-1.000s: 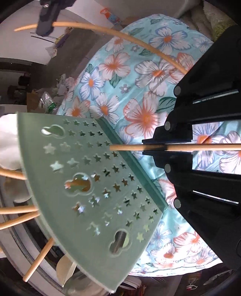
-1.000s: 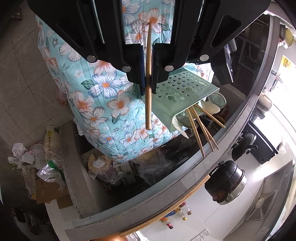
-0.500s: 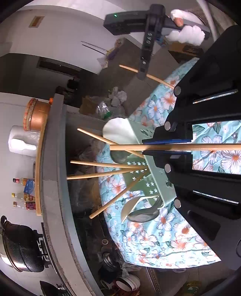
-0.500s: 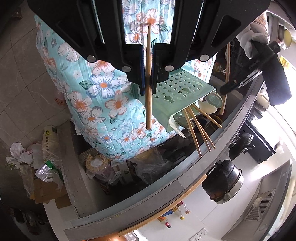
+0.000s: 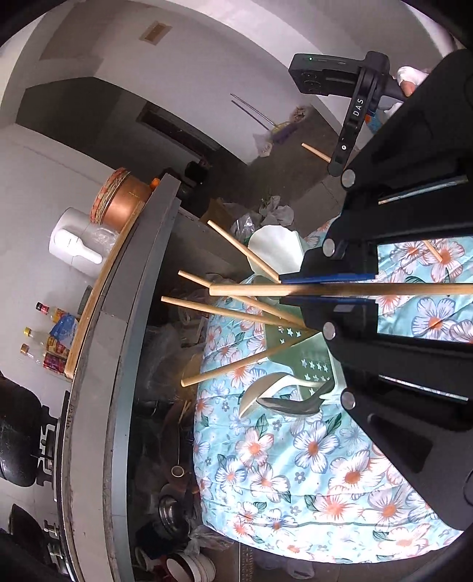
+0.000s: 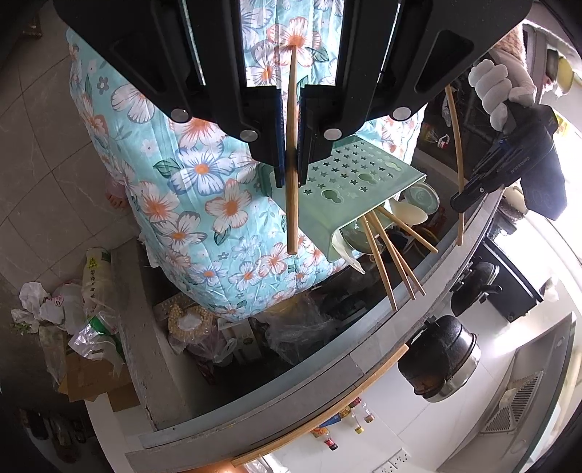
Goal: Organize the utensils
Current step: 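Lower the left gripper's chopstick into the holder and open it while the right gripper holds its chopstick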
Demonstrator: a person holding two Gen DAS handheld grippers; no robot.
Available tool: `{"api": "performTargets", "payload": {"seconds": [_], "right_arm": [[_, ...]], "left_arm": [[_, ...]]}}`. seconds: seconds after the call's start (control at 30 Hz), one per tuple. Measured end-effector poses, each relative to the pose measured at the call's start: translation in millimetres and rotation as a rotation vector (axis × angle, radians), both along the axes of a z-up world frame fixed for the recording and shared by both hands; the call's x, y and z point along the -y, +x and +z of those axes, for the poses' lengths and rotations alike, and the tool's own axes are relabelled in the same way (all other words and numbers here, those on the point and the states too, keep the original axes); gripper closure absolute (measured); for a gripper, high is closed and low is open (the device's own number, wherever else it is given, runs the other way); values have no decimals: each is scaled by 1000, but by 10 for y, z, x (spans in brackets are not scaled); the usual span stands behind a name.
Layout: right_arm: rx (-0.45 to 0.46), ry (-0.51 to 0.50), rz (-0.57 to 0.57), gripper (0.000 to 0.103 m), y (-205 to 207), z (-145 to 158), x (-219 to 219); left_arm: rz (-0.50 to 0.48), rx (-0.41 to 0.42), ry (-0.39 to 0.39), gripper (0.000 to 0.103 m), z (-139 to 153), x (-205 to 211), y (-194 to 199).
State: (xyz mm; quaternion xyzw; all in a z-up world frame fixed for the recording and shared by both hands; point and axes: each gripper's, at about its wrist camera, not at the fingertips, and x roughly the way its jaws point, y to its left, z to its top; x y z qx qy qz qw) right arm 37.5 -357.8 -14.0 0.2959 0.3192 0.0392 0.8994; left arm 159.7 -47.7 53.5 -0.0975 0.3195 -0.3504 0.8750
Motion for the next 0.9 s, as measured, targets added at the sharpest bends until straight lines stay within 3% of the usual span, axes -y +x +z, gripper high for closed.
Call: {"api": "performTargets", "payload": {"seconds": [0.9], "right_arm": [[6, -7, 3, 97, 30, 36, -19]], "left_arm": [[-2, 262, -180, 98, 756, -121, -167]]}}
